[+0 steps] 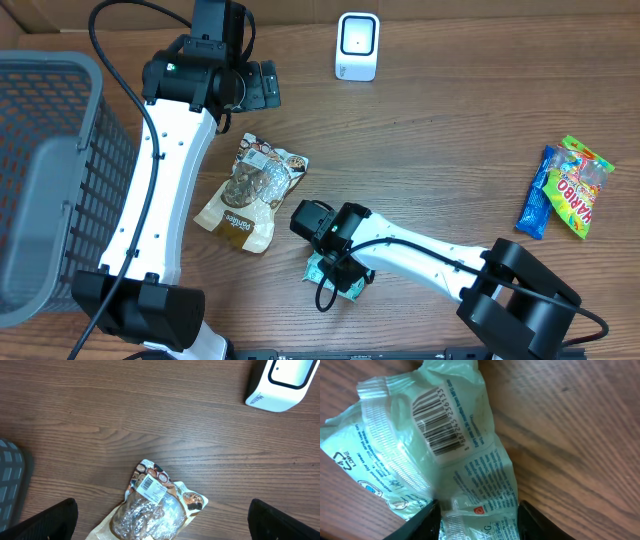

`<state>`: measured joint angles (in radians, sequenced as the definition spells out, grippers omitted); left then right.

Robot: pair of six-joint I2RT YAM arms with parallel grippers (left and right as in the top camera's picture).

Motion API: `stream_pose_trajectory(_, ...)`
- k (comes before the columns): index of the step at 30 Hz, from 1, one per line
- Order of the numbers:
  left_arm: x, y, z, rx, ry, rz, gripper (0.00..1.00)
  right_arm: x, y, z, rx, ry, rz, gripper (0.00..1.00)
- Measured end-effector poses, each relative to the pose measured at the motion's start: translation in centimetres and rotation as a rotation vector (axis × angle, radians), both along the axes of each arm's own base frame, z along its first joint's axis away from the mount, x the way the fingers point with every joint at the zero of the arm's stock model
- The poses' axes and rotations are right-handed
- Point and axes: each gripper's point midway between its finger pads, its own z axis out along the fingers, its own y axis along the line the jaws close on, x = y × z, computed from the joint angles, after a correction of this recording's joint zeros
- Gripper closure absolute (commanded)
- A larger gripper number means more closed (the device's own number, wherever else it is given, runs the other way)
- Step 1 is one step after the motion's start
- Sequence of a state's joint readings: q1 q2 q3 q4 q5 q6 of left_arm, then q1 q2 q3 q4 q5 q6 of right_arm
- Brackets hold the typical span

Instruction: Scan the item barcode

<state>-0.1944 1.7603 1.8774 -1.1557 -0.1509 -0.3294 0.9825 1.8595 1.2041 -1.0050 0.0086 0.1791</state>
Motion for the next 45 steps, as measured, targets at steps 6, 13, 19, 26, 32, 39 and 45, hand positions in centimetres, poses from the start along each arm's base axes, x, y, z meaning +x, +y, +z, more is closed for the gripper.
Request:
stream_pose_trajectory(6,0.0,0.0,0.0,0.000,0.000,0.000,0.00,3.0,-1.3,0.1,-0.026,-0.089,-0.065,0.50)
stream_pose_trajectory(13,0.0,0.0,0.0,0.000,0.000,0.000,0.00,10.3,-4.7,0.4,0.012,-0.215,-0.278,0.49)
stream_pose_trajectory(19,0.0,0.0,0.0,0.000,0.000,0.000,0.00,14.8,-9.9,0.3,0.092,-0.172,-0.524,0.44)
stream_pose_trajectory(26,0.0,0.0,0.0,0.000,0.000,0.000,0.00,15.8,-11.2,1.7,0.343,0.039,-0.681,0.23)
stream_pose_trajectory(32,0.0,0.0,0.0,0.000,0.000,0.000,0.00,18.9,-14.2,4.5,0.506,0.062,-0.803,0.22)
stream_pose_trajectory(39,0.0,0.0,0.0,0.000,0.000,0.000,0.00,16.1,-13.9,2.5,0.492,0.150,-0.805,0.20)
stream_pose_trajectory(45,0.0,0.0,0.0,0.000,0.000,0.000,0.00,14.4,-12.3,0.7,0.565,0.200,-0.778,0.25)
